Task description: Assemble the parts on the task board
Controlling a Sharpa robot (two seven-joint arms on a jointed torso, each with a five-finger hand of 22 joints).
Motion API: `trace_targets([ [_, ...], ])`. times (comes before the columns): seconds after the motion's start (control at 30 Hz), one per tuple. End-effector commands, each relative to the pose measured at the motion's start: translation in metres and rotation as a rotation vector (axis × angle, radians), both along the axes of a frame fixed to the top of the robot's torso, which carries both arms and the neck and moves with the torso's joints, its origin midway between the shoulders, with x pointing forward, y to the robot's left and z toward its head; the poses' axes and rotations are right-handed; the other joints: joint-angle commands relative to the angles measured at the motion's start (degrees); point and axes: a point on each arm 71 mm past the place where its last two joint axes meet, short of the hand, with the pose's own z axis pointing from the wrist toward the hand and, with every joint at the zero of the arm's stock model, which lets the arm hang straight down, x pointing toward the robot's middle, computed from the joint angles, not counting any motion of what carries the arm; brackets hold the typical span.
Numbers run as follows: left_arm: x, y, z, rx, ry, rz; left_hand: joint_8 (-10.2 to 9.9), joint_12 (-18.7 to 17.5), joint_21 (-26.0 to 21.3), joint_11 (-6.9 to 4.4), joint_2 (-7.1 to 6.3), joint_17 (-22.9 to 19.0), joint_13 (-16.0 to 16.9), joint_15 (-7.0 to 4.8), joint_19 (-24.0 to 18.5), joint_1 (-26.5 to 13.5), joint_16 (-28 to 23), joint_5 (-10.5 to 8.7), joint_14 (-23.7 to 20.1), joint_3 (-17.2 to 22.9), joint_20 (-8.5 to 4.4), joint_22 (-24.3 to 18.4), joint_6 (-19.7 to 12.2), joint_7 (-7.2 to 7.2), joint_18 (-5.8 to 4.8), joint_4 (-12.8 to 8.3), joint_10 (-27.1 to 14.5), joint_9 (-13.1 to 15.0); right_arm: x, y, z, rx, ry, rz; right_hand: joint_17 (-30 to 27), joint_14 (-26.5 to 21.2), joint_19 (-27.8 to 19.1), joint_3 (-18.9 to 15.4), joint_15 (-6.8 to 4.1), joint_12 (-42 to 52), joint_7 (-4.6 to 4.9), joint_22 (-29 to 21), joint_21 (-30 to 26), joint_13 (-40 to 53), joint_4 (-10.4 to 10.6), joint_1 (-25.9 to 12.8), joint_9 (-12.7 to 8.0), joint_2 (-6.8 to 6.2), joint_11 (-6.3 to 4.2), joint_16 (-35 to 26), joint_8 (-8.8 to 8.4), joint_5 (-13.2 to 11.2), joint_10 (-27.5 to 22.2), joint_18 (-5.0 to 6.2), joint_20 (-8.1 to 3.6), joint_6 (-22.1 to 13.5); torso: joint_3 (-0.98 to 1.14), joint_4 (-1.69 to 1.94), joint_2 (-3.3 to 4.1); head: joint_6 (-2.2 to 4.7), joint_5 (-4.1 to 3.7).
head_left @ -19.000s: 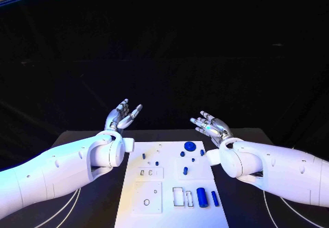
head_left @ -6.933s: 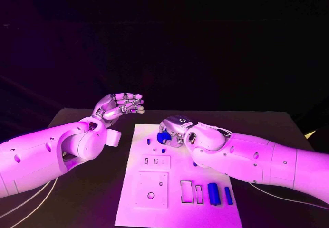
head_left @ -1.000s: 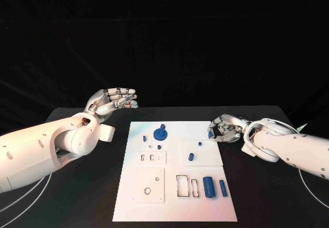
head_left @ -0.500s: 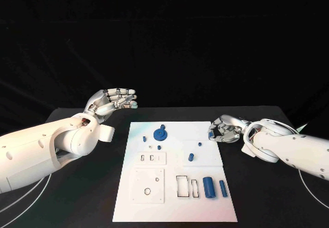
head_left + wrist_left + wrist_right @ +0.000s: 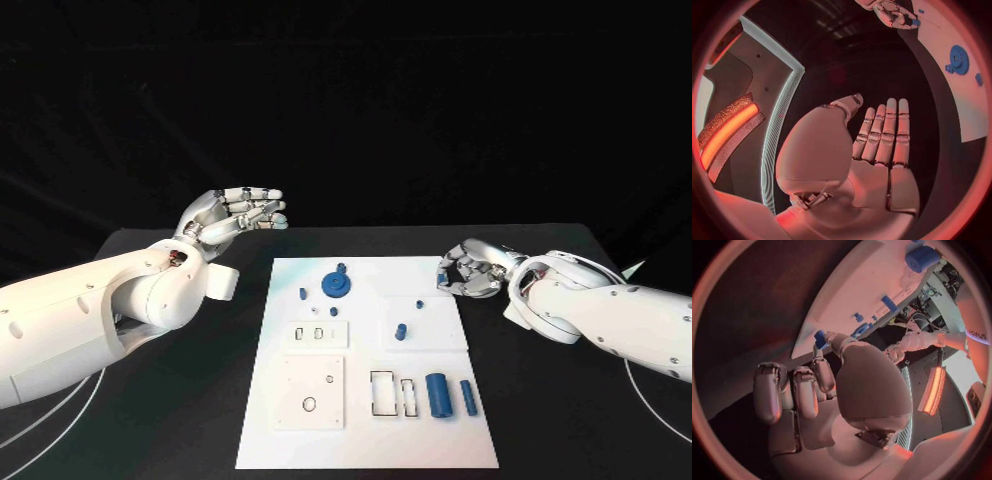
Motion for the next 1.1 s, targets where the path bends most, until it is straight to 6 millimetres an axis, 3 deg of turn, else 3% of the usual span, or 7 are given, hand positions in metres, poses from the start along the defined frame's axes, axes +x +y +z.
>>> trace_targets([
  [0.03, -0.001, -0.002, 0.001, -0.008, -0.009, -0.021, -0.2, -0.3, 0.4, 0.49, 0.03, 0.1, 0.1, 0.04, -0.4, -0.4, -0.2, -0.16, -0.5, 0.3, -0.07, 0.1, -0.4, 3.21, 0.53, -0.1, 0.0, 0.1, -0.002, 0.002, 0.005, -0.003, -0.072, -0.045, 14.9, 6.0, 0.6, 0.5, -0.32, 0.3, -0.22, 8.8, 0.2, 0.8, -0.1, 0.1, 0.3, 0.89, -0.01, 0.2, 0.35, 0.5, 0.3, -0.53, -0.48, -0.1, 0.02, -0.04, -0.05, -0.02, 0.13],
  [0.3, 0.000, -0.003, 0.001, -0.008, -0.007, -0.023, -0.2, -0.3, 0.4, 0.48, 0.03, 0.1, 0.1, 0.03, -0.5, -0.4, -0.2, -0.16, -0.5, 0.3, -0.06, 0.1, -0.4, 3.21, 0.54, -0.1, 0.0, 0.1, -0.014, 0.027, 0.027, 0.041, -0.104, -0.047, 14.8, 6.0, 0.6, 2.1, -0.25, -0.1, 0.01, 8.9, 0.1, 0.6, -0.7, -0.1, 0.6, 1.85, 0.13, 0.1, 0.74, -0.3, 0.0, -0.54, -0.51, -1.5, -0.07, -0.11, -0.12, 0.11, 0.12],
  [0.6, 0.000, -0.005, 0.000, -0.008, -0.004, -0.026, -0.2, -0.3, 0.5, 0.47, 0.04, 0.1, 0.1, 0.03, -0.5, -0.3, -0.2, -0.16, -0.5, 0.3, -0.06, 0.1, -0.4, 3.19, 0.54, -0.1, 0.0, 0.1, -0.034, 0.089, 0.043, 0.051, -0.126, 0.028, 14.9, 6.0, 0.7, 3.0, -0.19, -0.3, 0.15, 9.0, 0.2, 0.4, -0.8, -0.5, 0.7, 2.27, 0.23, 0.1, 0.82, 0.2, -0.1, -0.57, -0.47, -2.0, 0.01, 0.00, -0.03, 0.09, 0.46],
  [0.87, 0.000, -0.008, 0.000, -0.010, -0.002, -0.032, -0.2, -0.3, 0.5, 0.47, 0.04, 0.1, 0.1, 0.03, -0.5, -0.3, -0.2, -0.16, -0.5, 0.3, -0.06, 0.1, -0.4, 3.19, 0.54, -0.1, 0.0, 0.1, -0.055, 0.151, 0.037, 0.016, -0.150, 0.137, 14.8, 6.0, 0.9, 3.2, -0.13, -0.2, 0.23, 9.2, 0.4, 0.5, -0.9, -0.8, 0.8, 2.12, 0.30, 0.1, 0.86, 0.2, -0.1, -0.61, -0.43, -2.3, -0.01, -0.01, 0.00, -0.16, 0.83],
  [0.97, 0.001, -0.009, -0.001, -0.008, -0.003, -0.034, -0.2, -0.3, 0.5, 0.47, 0.04, 0.1, 0.1, 0.03, -0.5, -0.3, -0.2, -0.16, -0.5, 0.3, -0.06, 0.1, -0.4, 3.19, 0.54, -0.1, 0.0, 0.1, -0.063, 0.171, 0.031, 0.009, -0.149, 0.172, 14.7, 5.9, 0.8, 3.1, -0.05, -0.2, 0.28, 9.1, 0.3, 0.5, -0.8, -1.9, 0.9, 1.26, 0.38, 0.1, 1.12, 0.3, -0.1, -0.59, -0.35, -2.3, 0.00, 0.03, 0.08, -0.33, 0.96],
  [1.1, 0.001, -0.010, -0.001, -0.005, -0.004, -0.036, -0.2, -0.3, 0.5, 0.46, 0.03, 0.2, 0.1, 0.02, -0.5, -0.4, -0.2, -0.17, -0.5, 0.4, -0.05, 0.1, -0.4, 3.18, 0.55, -0.1, 0.1, 0.1, -0.070, 0.188, 0.023, 0.001, -0.140, 0.199, 14.7, 5.9, 0.8, 3.1, -0.04, -0.2, 0.27, 9.1, 0.3, 0.5, -0.7, -2.3, 0.9, 1.10, 0.38, 0.1, 1.22, 0.3, 0.0, -0.59, -0.33, -2.3, -0.02, 0.10, 0.13, -0.56, 1.06],
])
